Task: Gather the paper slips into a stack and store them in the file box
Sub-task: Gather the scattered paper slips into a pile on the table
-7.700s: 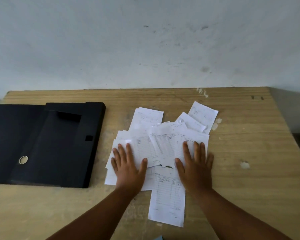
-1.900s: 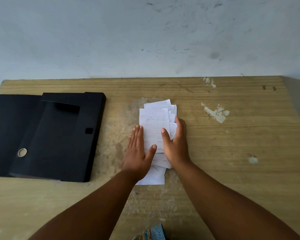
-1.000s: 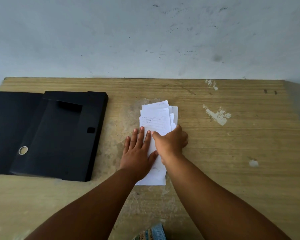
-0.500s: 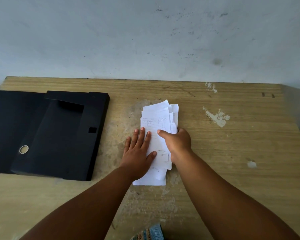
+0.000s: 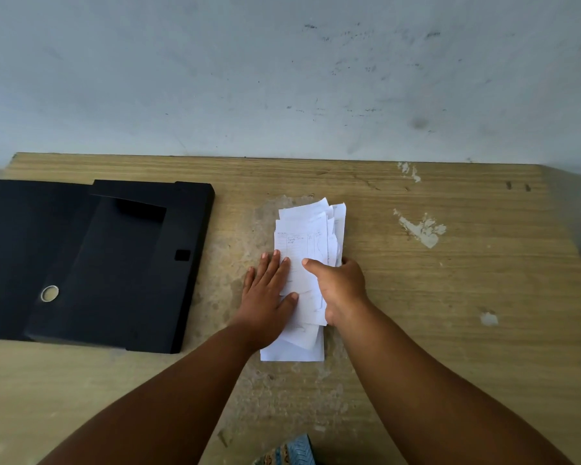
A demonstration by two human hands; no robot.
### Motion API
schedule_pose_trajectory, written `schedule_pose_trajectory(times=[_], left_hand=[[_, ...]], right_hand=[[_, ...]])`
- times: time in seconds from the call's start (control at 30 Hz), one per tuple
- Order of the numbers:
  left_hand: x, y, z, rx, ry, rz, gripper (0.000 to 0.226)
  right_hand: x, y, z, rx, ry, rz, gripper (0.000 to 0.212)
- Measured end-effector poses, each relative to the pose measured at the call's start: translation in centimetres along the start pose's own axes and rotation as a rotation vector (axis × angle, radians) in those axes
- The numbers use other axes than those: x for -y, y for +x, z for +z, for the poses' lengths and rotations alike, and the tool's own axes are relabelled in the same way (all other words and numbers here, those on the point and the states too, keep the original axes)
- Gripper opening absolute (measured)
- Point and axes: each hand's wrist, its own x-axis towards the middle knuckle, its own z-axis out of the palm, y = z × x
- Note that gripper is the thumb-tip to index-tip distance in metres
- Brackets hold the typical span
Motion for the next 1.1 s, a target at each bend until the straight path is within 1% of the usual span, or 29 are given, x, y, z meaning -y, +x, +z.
schedule_pose_trajectory(times=[0.07, 0.13, 0.23, 0.3, 0.43, 0.6, 0.77, 0.9, 0.97, 1.03, 1.1], left_hand=[[0.2, 0.0, 0.0, -0.012, -0.025, 0.007, 0.071], [0.4, -0.1, 0.0, -0.022, -0.048, 0.014, 0.071], [0.8, -0.3, 0.1, -0.031, -0.039, 0.029, 0.072], [0.8, -0.3, 0.1, -0.039, -0.050, 0.026, 0.070], [0.7, -0.5, -0.2, -0.075, -0.103, 0.025, 0.062], [0.5, -0.8, -0.9, -0.082, -0.182, 0.024, 0.055], [0.5, -1.0, -1.0, -0.075, -0.197, 0.018, 0.054], [0.6, -1.2, -1.0, -0.077, -0.236, 0.007, 0.053], [0.4, -1.3, -1.2, -0.084, -0.270, -0.014, 0.051], [0.2, -1.7, -1.3, -0.105, -0.312, -0.049, 0.051], [-0.1, -1.9, -1.5, -0.120, -0.356, -0.092, 0.054]], right_hand=[[-0.4, 0.2, -0.1, 0.010, -0.032, -0.023, 0.040], [-0.7, 0.3, -0.1, -0.048, -0.126, -0.100, 0.036], [-0.9, -0.1, 0.3, -0.145, -0.258, -0.184, 0.040], [-0.9, -0.3, 0.6, -0.143, -0.270, -0.195, 0.047], [-1.1, -0.4, 1.0, -0.041, -0.186, -0.163, 0.056], [-1.3, -0.1, 1.1, 0.016, -0.086, -0.161, 0.050], [-1.5, 0.3, 0.9, 0.119, 0.034, -0.101, 0.048], [-1.7, 0.7, 0.2, 0.121, 0.084, -0.062, 0.045], [-1.9, 0.8, -0.2, 0.088, 0.086, -0.066, 0.041], [-2.0, 1.0, -0.7, 0.039, 0.076, -0.071, 0.040], [-2.0, 1.3, -1.3, 0.027, 0.063, -0.059, 0.041]])
